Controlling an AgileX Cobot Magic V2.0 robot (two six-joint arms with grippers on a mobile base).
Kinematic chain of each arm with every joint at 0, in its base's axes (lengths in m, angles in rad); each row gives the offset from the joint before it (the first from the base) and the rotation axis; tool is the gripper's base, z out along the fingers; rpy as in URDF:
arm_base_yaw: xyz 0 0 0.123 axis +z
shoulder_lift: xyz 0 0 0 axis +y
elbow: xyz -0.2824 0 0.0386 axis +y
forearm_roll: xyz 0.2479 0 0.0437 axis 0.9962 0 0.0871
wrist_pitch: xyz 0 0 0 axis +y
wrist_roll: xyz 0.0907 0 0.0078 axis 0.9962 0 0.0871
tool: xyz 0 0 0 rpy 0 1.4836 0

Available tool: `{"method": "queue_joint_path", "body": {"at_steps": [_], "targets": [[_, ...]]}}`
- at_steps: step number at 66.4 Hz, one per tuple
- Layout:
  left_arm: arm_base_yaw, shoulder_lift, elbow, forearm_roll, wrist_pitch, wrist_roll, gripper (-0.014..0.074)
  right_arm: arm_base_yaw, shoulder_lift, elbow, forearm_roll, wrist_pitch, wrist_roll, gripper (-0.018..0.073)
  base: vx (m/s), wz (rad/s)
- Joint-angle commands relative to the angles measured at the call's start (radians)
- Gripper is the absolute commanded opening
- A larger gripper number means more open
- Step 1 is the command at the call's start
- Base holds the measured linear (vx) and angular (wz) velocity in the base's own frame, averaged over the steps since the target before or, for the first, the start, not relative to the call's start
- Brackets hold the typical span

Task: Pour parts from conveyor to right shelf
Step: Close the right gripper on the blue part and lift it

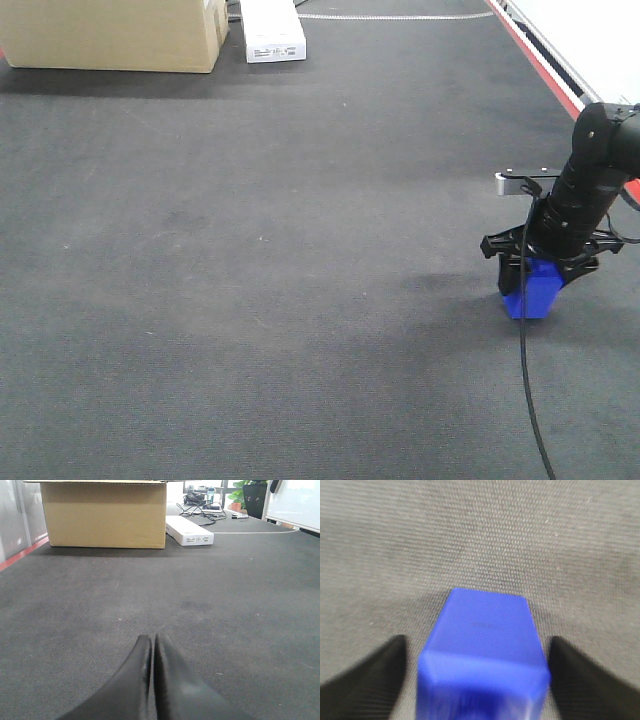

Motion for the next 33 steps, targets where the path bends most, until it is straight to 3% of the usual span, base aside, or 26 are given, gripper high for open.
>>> {"method": "queue_joint_path", "body": {"at_steps": [1, 7, 33], "targets": [[0.003, 0.018, -0.02, -0.008, -0.079, -0.008, -0.0006, -0.005, -0.051, -0.027, -0.004, 0.007, 0.01, 0.0202, 0.0, 0.0], [0.003, 0.018, -0.02, -0.008, -0.079, -0.008, -0.0006, -0.005, -0.059, -0.027, -0.004, 0.028, 0.013, -0.0013, 0.0, 0.0], [0.003, 0.018, -0.02, -0.008, -0.079, -0.008, -0.0006, -0.005, -0.271, -0.024, 0.003, 0.131, 0.005, -0.0009, 0.0, 0.0]]}}
